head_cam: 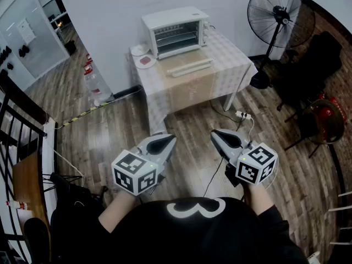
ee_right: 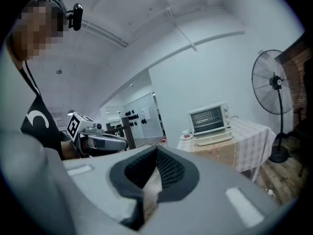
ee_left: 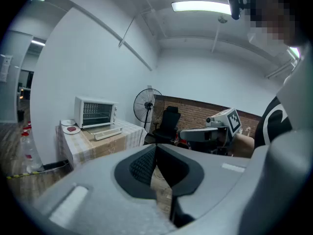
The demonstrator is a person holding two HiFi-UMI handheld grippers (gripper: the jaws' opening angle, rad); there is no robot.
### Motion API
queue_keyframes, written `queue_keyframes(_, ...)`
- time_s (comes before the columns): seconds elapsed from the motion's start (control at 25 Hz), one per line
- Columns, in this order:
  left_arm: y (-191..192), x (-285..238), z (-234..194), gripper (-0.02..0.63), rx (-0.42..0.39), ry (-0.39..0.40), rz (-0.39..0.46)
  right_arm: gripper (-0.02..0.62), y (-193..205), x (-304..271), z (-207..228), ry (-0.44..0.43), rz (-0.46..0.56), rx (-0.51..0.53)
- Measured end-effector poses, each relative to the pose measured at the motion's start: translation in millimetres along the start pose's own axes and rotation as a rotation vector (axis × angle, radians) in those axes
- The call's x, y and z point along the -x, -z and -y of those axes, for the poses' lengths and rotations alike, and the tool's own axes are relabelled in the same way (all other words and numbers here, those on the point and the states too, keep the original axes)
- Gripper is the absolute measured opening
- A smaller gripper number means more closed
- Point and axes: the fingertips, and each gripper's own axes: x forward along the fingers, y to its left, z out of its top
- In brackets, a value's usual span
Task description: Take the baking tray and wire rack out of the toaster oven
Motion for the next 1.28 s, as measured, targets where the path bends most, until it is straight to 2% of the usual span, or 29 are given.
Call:
queue_keyframes(0.44, -13, -32, 17, 0.009, -0.013, 0.01, 0.012, 0.002, -11, 17, 25, -0.002, 0.018, 0.015)
queue_keyframes(0.64, -16, -51, 29, 0.009, -0.039, 0.008, 0.031, 0.002, -15, 32, 43, 0.039, 0.027, 0.005)
queue_keyframes(0.76, -19, -64, 40, 0.009, -0.042, 0.034, 0.055, 0.002, -14, 45, 54, 0.055, 0.034, 0.008)
queue_keyframes(1.0, -16, -83, 43, 0.009, 0.027, 0.09, 0.088, 0.003, -5, 52, 78, 0.078, 0.049, -0.052)
queue_keyframes(1.28, -17, -112, 3, 0.009, 0.083, 0.103, 0.094, 0.003, -2, 16, 113, 0.079, 0.045, -0.105)
